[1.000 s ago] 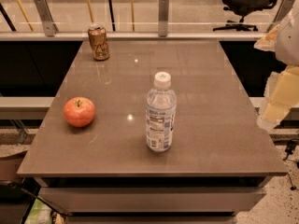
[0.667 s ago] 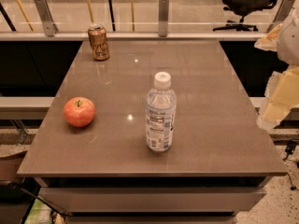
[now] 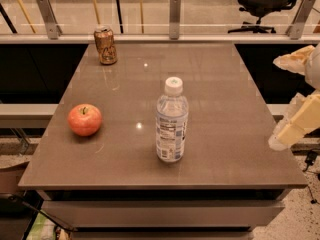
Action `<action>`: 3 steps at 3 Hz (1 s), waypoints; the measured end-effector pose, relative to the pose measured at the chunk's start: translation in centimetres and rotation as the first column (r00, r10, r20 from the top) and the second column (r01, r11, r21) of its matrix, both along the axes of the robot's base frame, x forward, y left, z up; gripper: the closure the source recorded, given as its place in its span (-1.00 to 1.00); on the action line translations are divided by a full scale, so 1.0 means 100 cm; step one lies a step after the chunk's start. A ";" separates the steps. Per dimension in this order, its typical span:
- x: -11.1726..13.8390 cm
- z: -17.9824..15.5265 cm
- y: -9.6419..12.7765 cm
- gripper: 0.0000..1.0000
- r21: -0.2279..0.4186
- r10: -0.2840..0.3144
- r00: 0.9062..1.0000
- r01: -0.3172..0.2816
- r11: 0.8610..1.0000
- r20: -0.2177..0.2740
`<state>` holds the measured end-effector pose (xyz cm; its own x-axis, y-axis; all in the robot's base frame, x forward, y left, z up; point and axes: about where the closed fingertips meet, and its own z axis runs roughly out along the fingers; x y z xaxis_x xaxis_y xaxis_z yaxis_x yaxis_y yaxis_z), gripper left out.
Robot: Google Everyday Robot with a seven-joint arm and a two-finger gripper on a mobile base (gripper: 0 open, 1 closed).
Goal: Move blue plastic bottle near orange can
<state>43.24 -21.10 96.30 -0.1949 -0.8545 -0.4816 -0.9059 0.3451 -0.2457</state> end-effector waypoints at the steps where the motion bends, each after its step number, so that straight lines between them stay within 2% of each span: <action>1: -0.002 -0.011 0.009 -1.00 0.148 0.009 0.999 -0.014 0.989 0.033; 2: -0.003 -0.024 0.022 -1.00 0.312 0.033 0.998 -0.050 0.949 0.058; 3: 0.003 -0.034 0.042 -1.00 0.458 0.076 0.994 -0.103 0.883 0.077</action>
Offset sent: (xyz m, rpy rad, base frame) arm -0.0047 0.0343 -0.0333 0.5572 -0.0734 0.0817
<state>43.55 -16.92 92.94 -0.0897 -0.5463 -0.8328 -0.9277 0.3500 -0.1296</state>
